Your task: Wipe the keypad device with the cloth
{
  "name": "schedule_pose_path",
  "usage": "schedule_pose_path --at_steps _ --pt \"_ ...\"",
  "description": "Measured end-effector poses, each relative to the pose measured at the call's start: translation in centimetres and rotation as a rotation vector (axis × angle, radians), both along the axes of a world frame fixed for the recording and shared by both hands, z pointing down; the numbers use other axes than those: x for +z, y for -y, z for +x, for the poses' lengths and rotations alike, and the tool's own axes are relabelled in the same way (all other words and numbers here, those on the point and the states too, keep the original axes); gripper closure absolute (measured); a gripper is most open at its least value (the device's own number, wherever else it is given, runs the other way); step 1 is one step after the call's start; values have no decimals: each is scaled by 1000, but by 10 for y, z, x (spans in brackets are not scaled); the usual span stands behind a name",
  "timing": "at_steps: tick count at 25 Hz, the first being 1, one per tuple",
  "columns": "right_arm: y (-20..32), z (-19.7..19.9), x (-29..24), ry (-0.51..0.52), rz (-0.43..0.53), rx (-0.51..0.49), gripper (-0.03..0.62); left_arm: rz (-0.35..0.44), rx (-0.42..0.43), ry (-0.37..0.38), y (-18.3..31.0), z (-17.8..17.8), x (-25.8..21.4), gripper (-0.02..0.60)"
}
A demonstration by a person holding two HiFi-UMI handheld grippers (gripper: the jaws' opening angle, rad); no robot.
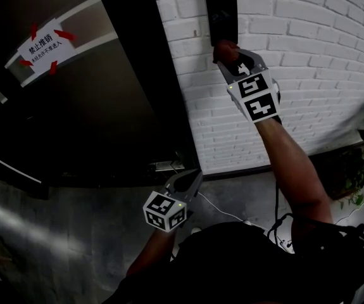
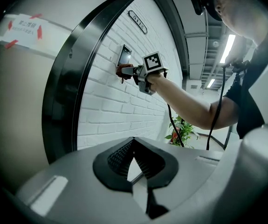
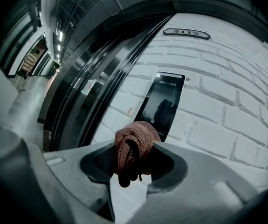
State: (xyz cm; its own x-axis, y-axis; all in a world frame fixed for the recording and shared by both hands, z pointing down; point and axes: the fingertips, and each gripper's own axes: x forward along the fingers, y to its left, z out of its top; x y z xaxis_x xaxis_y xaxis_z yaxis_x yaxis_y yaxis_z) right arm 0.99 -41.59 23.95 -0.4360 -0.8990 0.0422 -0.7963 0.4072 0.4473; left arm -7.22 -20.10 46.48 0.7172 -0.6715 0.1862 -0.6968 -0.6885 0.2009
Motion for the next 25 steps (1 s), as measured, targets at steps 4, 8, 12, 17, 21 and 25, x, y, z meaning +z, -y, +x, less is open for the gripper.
schedule_pose_path --at_steps 4,8,12,17,21,25 --pt "-1 0 4 1 -23 -6 445 0 2 0 0 0 0 565" --pt "-2 0 11 1 -55 -11 445 0 5 -2 -2 1 0 565" --pt "-2 1 22 5 -106 -18 445 -2 8 -2 -3 2 0 565" --pt "-9 0 19 6 -109 -31 445 -4 10 -3 -3 2 0 565" --pt "-22 -4 -1 20 -65 -58 445 -6 14 3 -6 2 2 565" --pt "-40 -9 -49 24 61 -78 445 -5 7 3 -9 -1 -1 565"
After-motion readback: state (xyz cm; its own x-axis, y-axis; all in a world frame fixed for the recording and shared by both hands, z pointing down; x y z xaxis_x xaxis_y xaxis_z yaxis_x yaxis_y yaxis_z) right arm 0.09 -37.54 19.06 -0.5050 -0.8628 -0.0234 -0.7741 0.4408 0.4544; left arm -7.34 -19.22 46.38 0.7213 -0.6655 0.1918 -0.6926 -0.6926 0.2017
